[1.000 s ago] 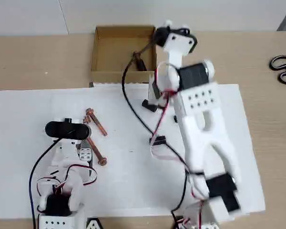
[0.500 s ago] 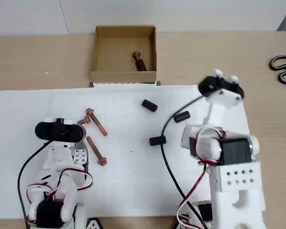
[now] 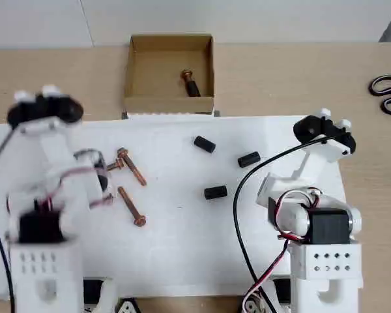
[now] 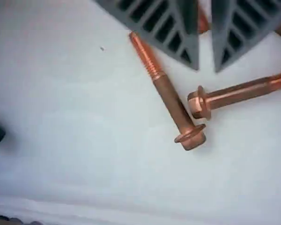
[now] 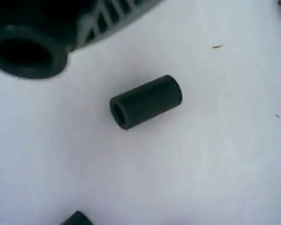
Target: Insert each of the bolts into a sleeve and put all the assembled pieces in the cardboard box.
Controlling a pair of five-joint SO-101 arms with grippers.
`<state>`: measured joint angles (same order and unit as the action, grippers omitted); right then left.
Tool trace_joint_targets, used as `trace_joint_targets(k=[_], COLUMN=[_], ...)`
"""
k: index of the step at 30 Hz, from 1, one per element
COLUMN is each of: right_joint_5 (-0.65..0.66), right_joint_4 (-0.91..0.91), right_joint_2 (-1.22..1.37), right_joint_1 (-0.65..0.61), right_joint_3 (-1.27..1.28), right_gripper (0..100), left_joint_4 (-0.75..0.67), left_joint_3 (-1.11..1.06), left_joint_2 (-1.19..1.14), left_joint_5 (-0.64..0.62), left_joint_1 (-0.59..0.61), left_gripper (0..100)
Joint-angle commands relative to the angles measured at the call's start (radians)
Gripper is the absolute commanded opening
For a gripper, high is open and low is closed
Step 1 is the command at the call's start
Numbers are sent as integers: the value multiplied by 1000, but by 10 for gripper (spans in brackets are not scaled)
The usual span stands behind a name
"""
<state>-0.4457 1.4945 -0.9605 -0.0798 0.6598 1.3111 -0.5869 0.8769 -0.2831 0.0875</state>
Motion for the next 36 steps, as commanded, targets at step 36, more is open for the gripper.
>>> trace_joint_targets(k=[36], right_joint_5=[-6], right_joint_4=[-19], right_joint_2=[-303], right_joint_1=[110], right_joint_3=[166], right_gripper=[3], left_joint_4=[-74], left_joint_3=[383], left_joint_2=[-973], left_joint_5=[-460], left_joint_1=[-103], left_gripper=[130])
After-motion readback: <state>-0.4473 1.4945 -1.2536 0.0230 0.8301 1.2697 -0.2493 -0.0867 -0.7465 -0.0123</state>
